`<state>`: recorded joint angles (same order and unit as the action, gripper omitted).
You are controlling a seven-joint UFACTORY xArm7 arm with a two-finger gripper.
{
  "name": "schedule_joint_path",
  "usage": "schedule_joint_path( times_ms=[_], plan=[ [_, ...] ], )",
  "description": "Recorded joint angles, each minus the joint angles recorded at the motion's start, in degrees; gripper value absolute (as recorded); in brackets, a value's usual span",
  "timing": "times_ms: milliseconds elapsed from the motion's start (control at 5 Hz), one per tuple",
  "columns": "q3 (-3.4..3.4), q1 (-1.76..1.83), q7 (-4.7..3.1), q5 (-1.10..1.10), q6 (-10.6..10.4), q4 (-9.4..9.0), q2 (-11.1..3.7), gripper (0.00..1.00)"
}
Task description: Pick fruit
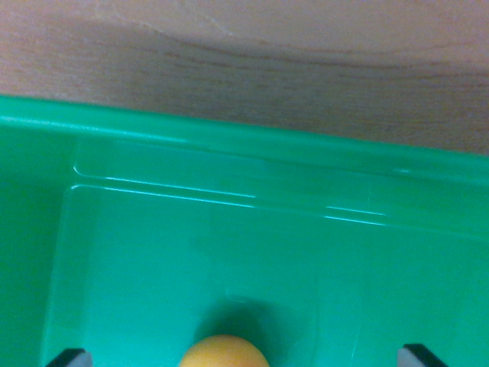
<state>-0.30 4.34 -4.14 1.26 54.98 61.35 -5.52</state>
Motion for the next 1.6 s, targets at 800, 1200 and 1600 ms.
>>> schedule_joint_path(
  times_ms=[800,1200,1600],
  plan=[
    [0.23,0.36,-0.79,0.12,-5.2,-4.4,-1.13,0.0],
    [0.33,0.52,-1.15,0.17,-7.6,-6.4,-1.65,0.0],
    [0.44,0.68,-1.5,0.23,-9.9,-8.35,-2.15,0.0]
  ],
)
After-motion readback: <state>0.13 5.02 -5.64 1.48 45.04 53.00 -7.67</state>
